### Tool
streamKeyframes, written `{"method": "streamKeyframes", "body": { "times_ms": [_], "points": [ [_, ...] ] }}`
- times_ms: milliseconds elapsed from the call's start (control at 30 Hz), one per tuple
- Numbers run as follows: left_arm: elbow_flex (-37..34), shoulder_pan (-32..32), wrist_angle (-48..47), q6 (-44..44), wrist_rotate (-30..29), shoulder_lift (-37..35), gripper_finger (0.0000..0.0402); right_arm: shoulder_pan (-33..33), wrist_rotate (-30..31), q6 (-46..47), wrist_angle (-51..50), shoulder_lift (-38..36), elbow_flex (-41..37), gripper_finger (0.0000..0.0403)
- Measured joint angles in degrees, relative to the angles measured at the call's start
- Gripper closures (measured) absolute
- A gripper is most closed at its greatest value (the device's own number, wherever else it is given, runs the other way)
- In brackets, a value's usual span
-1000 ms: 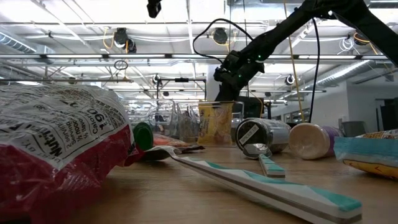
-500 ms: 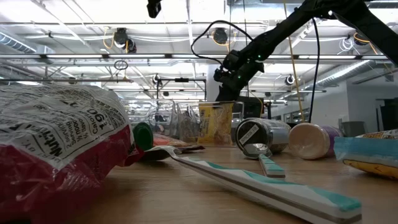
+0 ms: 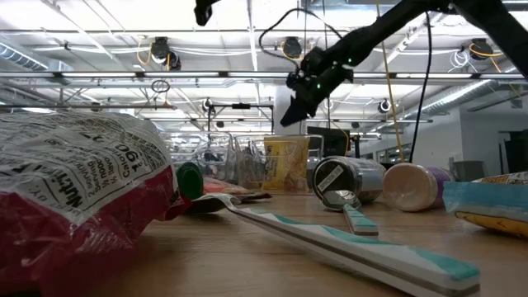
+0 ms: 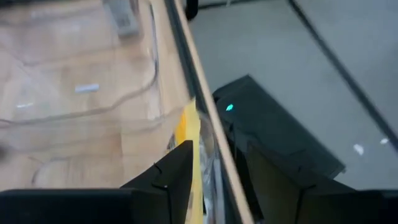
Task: Pick & Place Food Item
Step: Put the top left purple and blue spoon into the middle transparent bin
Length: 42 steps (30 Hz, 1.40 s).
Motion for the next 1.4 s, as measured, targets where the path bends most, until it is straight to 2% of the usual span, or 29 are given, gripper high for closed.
{"method": "streamKeyframes", "body": {
  "times_ms": [133, 367, 433, 533, 667, 800, 967, 1100, 1167, 1400],
  "points": [
    [0.0, 1.9, 0.6, -0.1, -1.1, 0.0, 0.0204, 0.0, 0.0, 0.3, 2.5, -3.9, 0.0, 0.0261],
    [0.0, 6.5, 0.3, 0.0, -1.3, -3.6, 0.0204, 0.2, -1.5, 7.9, 6.2, -12.0, 0.0, 0.0261],
    [0.1, 7.9, -2.8, 2.4, -1.6, -5.6, 0.0204, 0.2, -3.6, 11.2, 6.2, -13.6, 0.0, 0.0261],
    [0.0, 9.5, -9.5, 5.1, -5.1, -9.0, 0.0204, 0.6, -6.2, 17.6, 7.0, -15.6, -1.2, 0.0261],
    [0.0, 10.9, -19.2, 7.9, -11.2, -14.0, 0.0204, 2.2, -7.4, 22.6, 9.6, -18.8, -7.6, 0.0261],
    [0.0, 10.4, -26.9, 7.6, -14.2, -17.1, 0.0204, 5.8, -7.5, 28.6, 21.0, -22.0, -18.4, 0.0261],
    [-2.6, 7.7, -32.1, 4.3, -14.5, -19.4, 0.0204, 12.3, -7.5, 40.8, 50.0, -23.2, -32.2, 0.0261],
    [-6.1, 4.4, -34.7, 2.5, -14.9, -20.7, 0.0204, 17.9, -6.3, 48.0, 70.8, -23.2, -38.4, 0.0261],
    [-8.3, 2.5, -34.9, 2.0, -14.9, -21.2, 0.0204, 21.0, -3.0, 48.0, 72.3, -23.1, -39.0, 0.0261],
    [-16.0, -4.2, -34.9, 0.3, -14.8, -21.6, 0.0204, 30.5, 6.4, 47.3, 68.0, -23.0, -39.2, 0.0261]
  ]
}}
